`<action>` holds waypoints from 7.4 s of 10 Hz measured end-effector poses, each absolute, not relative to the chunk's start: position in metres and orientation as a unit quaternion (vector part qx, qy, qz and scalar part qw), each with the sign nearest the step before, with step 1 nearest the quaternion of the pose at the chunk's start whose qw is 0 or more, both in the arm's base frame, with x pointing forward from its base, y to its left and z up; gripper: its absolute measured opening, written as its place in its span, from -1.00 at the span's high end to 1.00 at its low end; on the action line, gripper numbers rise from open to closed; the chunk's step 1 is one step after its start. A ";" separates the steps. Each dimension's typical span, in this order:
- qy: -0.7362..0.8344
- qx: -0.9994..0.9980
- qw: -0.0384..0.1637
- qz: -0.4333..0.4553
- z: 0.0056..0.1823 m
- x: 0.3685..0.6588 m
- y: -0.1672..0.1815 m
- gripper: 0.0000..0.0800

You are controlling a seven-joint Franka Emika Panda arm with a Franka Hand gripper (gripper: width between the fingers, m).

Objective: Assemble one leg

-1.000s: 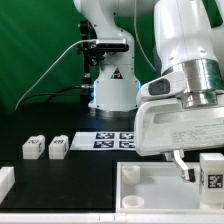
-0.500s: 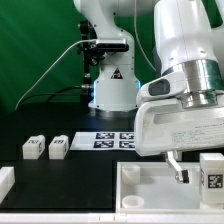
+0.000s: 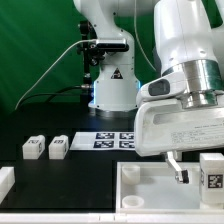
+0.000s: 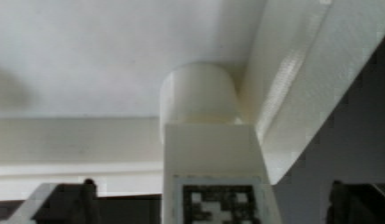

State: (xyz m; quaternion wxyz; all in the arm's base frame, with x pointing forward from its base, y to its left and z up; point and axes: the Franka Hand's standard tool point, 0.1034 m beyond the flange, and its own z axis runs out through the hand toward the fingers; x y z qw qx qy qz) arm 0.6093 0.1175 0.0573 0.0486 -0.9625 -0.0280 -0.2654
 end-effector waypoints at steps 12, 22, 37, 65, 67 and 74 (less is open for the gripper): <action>-0.011 -0.996 0.092 -0.011 0.079 0.612 0.116 -0.32; 0.484 -0.869 0.088 0.040 0.076 0.619 0.131 0.26; 0.064 -0.996 0.060 -0.001 0.078 0.625 0.134 -0.62; 0.069 -0.996 0.050 -0.015 0.072 0.634 0.114 -0.32; 0.158 -0.986 0.053 -0.010 0.072 0.634 0.114 0.27; 0.699 -0.712 0.043 0.042 0.071 0.635 0.109 0.27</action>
Offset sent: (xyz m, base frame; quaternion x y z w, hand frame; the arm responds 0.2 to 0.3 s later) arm 0.0099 -0.0121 0.0064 -0.0279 -0.2708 -0.0027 0.9622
